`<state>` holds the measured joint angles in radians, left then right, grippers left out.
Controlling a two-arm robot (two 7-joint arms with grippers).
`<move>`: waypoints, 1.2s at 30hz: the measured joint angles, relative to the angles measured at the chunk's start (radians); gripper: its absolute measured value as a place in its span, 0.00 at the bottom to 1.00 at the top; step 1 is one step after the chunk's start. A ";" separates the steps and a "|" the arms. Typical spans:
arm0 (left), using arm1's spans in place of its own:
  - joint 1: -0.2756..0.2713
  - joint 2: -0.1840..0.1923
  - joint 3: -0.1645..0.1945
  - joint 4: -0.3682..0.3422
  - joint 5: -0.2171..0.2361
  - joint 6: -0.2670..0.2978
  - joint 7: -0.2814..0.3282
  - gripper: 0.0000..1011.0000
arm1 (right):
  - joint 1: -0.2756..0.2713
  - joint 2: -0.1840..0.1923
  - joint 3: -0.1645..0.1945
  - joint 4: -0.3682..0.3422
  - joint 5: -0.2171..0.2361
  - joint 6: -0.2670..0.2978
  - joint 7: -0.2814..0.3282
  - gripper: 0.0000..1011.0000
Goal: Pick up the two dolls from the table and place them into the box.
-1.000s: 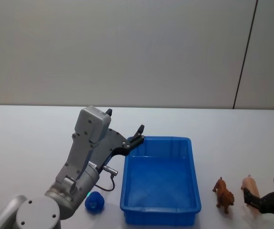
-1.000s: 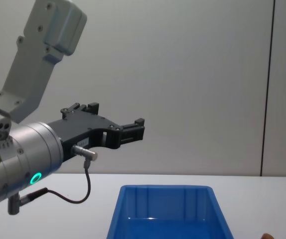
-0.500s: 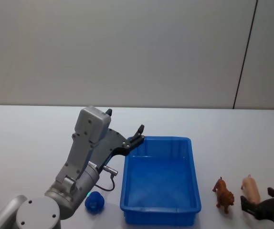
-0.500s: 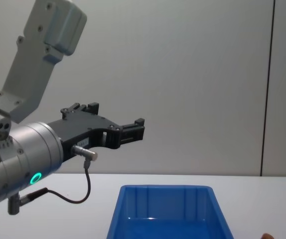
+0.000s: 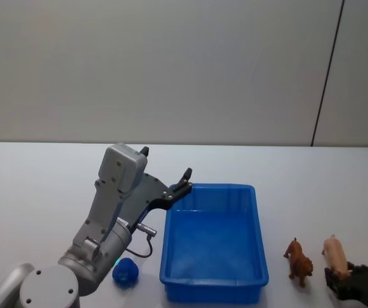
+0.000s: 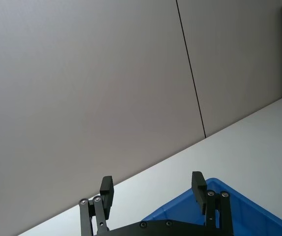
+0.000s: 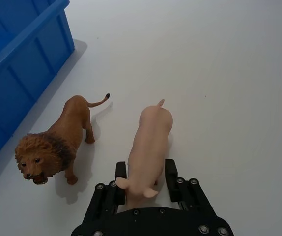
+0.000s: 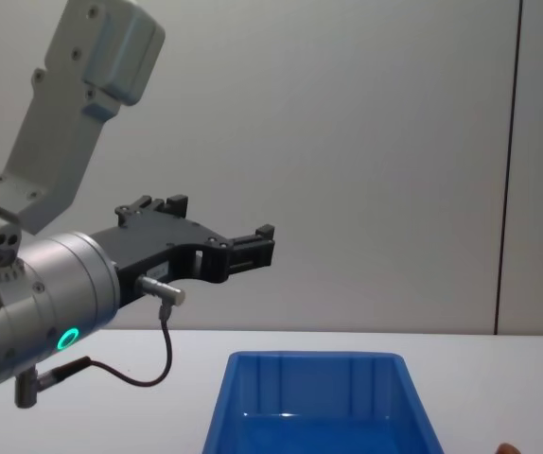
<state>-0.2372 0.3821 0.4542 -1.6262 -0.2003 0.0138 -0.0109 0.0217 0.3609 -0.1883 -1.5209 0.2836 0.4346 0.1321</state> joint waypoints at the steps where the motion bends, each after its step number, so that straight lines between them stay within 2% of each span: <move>1: 0.000 0.000 0.000 0.000 0.000 0.000 0.000 0.99 | 0.000 0.000 0.000 0.001 0.000 -0.001 0.000 0.48; 2: 0.000 0.000 0.000 0.000 0.000 0.000 0.000 0.99 | 0.000 -0.001 0.000 0.001 0.000 -0.004 0.000 0.47; 3: 0.000 0.000 0.000 0.000 0.000 0.000 0.000 0.99 | 0.001 -0.001 0.000 0.002 0.000 -0.006 0.000 0.40; 6: 0.000 0.000 0.000 0.000 0.000 0.000 0.000 0.99 | 0.001 -0.002 0.000 0.002 -0.003 -0.024 -0.001 0.36; 22: 0.000 0.000 0.000 0.000 0.000 0.000 0.000 0.99 | 0.009 -0.006 0.005 -0.024 -0.033 -0.166 -0.014 0.35; 29: 0.000 0.000 0.000 0.000 0.000 0.000 0.000 0.99 | 0.027 -0.009 0.005 -0.042 -0.059 -0.229 0.023 0.35; 36: 0.000 0.000 0.000 0.000 0.000 0.000 0.000 0.99 | 0.057 -0.016 -0.005 -0.057 -0.091 -0.275 0.090 0.35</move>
<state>-0.2372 0.3821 0.4542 -1.6262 -0.2004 0.0139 -0.0110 0.0783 0.3445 -0.1935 -1.5777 0.1930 0.1598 0.2216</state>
